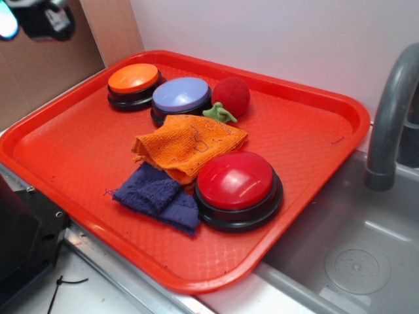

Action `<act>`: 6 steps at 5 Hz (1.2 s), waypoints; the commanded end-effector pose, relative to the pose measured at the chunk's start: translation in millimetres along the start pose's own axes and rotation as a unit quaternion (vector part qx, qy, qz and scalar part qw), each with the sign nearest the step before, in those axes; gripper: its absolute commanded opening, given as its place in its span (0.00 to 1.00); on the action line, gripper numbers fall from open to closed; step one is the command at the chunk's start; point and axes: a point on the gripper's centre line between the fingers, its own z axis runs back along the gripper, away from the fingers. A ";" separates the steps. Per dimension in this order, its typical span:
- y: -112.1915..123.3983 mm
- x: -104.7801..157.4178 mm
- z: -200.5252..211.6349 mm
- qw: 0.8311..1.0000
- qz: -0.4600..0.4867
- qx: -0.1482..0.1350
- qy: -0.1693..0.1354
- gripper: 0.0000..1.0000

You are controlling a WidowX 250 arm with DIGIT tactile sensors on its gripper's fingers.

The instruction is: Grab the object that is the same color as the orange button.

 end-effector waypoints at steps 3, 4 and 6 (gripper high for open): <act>-34.4 56.0 -123.0 0.992 0.125 0.011 -0.014 1.00; -37.3 61.8 -152.3 0.992 0.124 0.033 0.015 1.00; -38.6 66.2 -174.5 0.991 0.121 0.055 0.021 0.00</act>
